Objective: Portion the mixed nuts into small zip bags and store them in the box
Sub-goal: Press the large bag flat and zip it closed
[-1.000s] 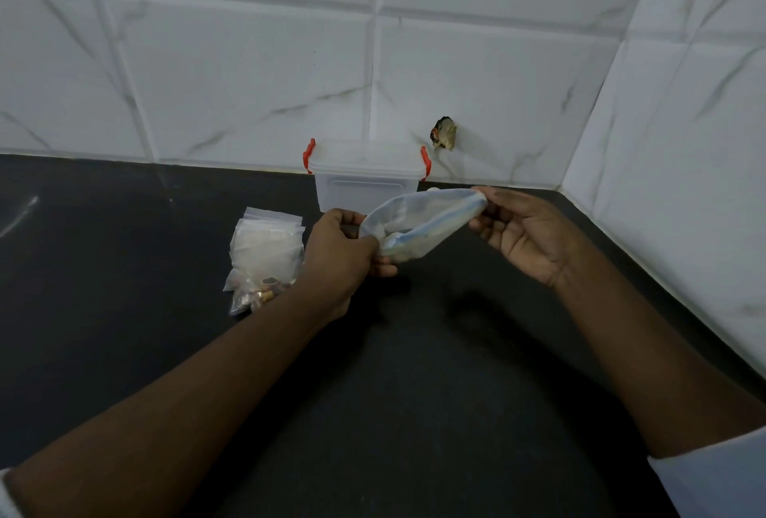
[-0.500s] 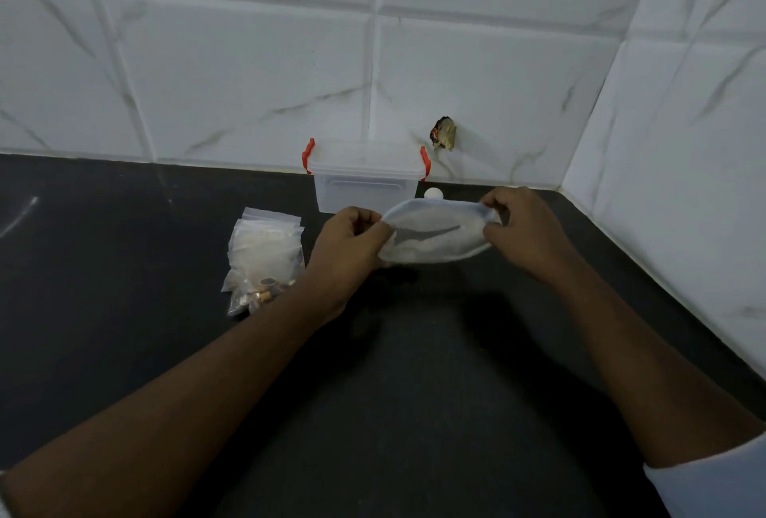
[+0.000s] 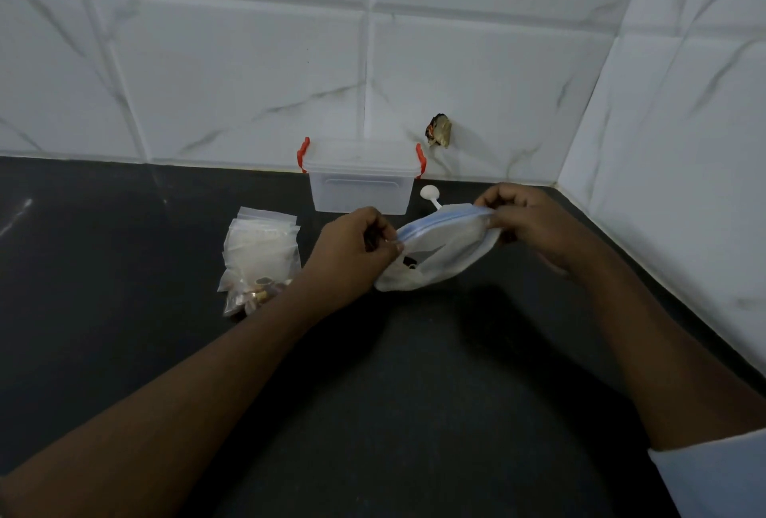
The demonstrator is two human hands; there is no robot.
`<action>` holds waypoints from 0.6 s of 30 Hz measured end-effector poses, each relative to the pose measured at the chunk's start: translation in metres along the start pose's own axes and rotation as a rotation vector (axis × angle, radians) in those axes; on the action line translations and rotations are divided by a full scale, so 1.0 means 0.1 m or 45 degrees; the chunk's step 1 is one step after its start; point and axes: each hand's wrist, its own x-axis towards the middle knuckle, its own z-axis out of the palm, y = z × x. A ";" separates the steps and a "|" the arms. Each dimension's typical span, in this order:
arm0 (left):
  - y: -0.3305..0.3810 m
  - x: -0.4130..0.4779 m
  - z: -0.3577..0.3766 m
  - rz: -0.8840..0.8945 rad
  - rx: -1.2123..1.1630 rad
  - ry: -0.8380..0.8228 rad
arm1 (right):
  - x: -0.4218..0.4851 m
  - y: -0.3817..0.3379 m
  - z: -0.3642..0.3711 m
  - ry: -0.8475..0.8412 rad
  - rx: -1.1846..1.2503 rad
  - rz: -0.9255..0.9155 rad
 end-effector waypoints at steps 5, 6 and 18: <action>-0.05 0.04 0.02 0.042 0.168 0.233 | -0.05 -0.03 -0.08 -0.220 0.249 -0.048; -0.06 0.04 0.02 0.042 0.183 0.251 | -0.06 -0.03 -0.08 -0.251 0.215 -0.071; 0.05 0.04 0.01 -0.553 -1.086 -0.018 | -0.04 -0.05 0.32 0.334 -0.449 -0.264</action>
